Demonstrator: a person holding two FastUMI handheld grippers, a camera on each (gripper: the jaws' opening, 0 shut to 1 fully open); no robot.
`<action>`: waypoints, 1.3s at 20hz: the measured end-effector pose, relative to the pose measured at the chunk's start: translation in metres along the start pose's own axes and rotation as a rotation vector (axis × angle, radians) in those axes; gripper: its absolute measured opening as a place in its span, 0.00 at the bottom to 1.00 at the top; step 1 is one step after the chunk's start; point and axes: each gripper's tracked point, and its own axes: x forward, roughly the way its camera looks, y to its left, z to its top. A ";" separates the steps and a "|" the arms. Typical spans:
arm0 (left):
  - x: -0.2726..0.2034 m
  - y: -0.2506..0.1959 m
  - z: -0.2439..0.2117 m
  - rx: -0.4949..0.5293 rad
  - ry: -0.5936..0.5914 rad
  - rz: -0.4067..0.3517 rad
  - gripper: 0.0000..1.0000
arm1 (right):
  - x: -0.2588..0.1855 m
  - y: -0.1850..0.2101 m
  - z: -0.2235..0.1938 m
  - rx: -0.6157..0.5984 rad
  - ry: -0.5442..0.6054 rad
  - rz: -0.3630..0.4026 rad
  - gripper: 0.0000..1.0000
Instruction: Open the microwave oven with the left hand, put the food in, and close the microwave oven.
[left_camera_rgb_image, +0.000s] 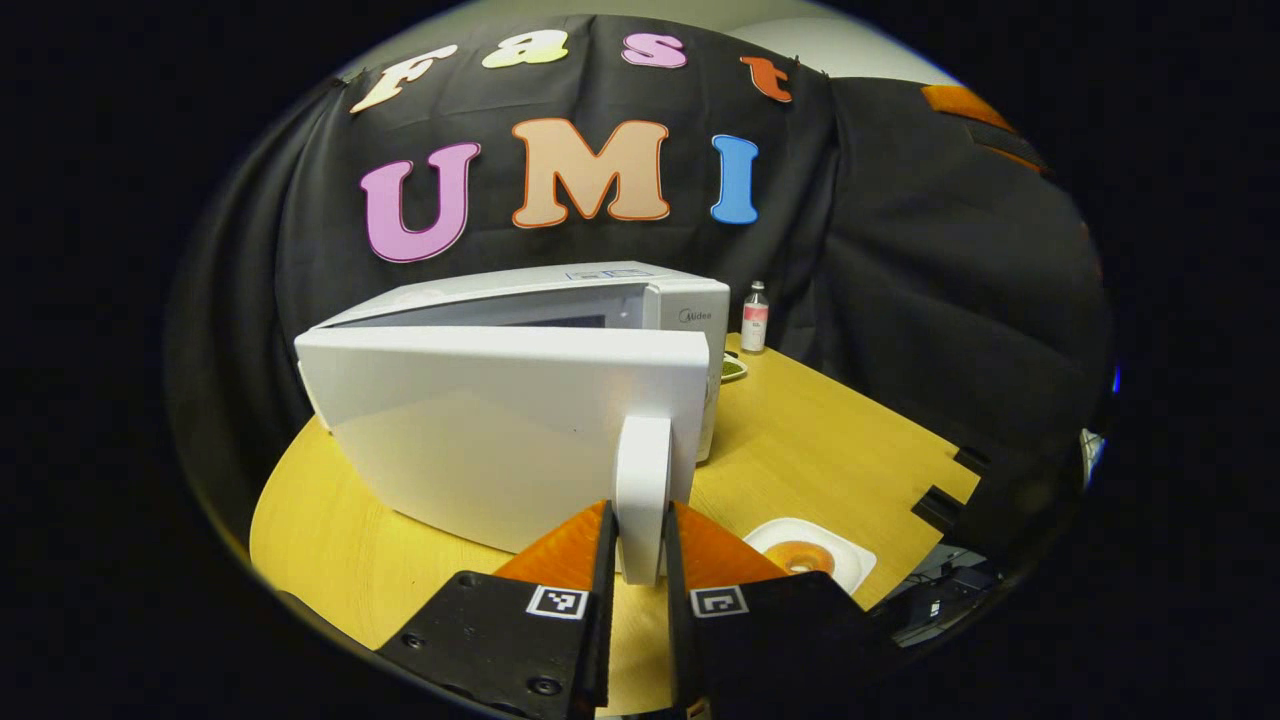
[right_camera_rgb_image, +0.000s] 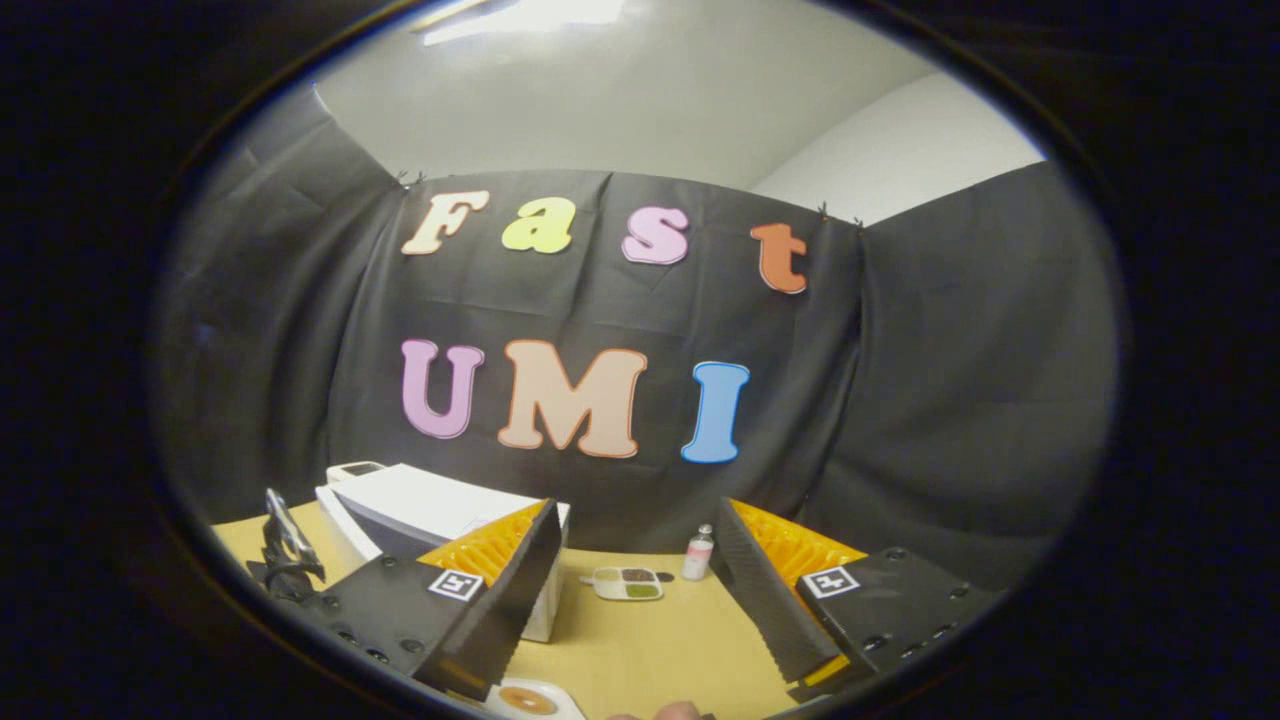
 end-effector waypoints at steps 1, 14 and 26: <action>-0.006 0.002 -0.003 -0.003 0.001 0.005 0.23 | -0.001 0.005 -0.013 -0.009 0.013 0.014 0.97; -0.070 0.032 -0.031 -0.050 0.045 0.104 0.23 | -0.024 0.078 -0.204 -0.058 0.349 0.175 0.97; -0.099 0.070 -0.049 -0.098 0.081 0.220 0.23 | -0.057 0.122 -0.349 -0.047 0.722 0.292 0.98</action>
